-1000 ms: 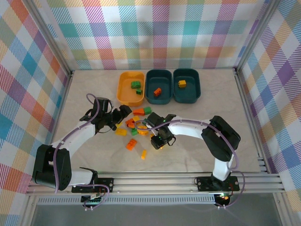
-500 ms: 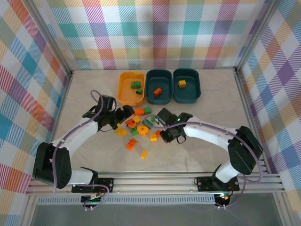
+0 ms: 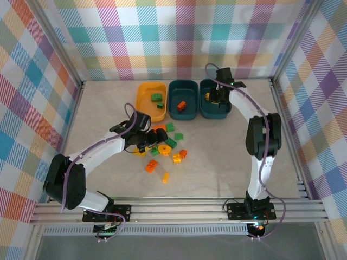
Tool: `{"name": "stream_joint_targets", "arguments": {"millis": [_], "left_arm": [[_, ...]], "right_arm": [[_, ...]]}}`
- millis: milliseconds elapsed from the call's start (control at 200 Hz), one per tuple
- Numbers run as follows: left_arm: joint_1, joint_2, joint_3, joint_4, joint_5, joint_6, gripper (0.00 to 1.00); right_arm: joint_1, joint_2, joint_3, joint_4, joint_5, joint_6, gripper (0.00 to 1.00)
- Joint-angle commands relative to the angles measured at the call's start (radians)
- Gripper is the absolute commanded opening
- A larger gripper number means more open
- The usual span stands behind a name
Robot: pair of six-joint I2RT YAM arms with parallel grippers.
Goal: Sort the legos into containers by color
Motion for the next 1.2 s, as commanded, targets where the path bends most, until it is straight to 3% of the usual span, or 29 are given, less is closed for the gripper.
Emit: {"name": "stream_joint_targets", "arguments": {"millis": [0, 85, 160, 285, 470, 730, 955, 1195], "left_arm": [[0.007, -0.07, -0.006, -0.077, -0.011, 0.017, 0.89], [0.018, -0.092, -0.01, -0.091, -0.018, 0.026, 0.89], [0.029, -0.1, -0.007, -0.096, -0.013, 0.027, 0.9], [0.041, -0.105, 0.003, -0.102, -0.012, 0.033, 0.91], [0.082, -0.119, -0.011, -0.102, -0.069, 0.016, 0.91], [0.244, -0.144, -0.153, -0.091, -0.149, -0.149, 0.9], [0.349, -0.172, -0.246, -0.042, -0.139, -0.223, 0.93], [0.352, -0.145, -0.253, -0.024, -0.112, -0.206, 0.93]], "right_arm": [[-0.021, 0.084, 0.111, -0.103, -0.072, 0.023, 0.34], [-0.025, 0.146, 0.214, -0.158, -0.077, 0.011, 0.39], [-0.026, 0.174, 0.284, -0.199, -0.062, 0.001, 0.57], [-0.023, 0.104, 0.249, -0.182, -0.038, -0.001, 0.64], [0.048, -0.166, -0.07, -0.008, -0.028, 0.029, 0.65], [0.368, -0.381, -0.492, 0.119, 0.001, 0.154, 0.64], [0.584, -0.32, -0.513, 0.085, 0.01, 0.201, 0.58], [0.674, -0.27, -0.51, 0.0, 0.044, 0.227, 0.57]]}}
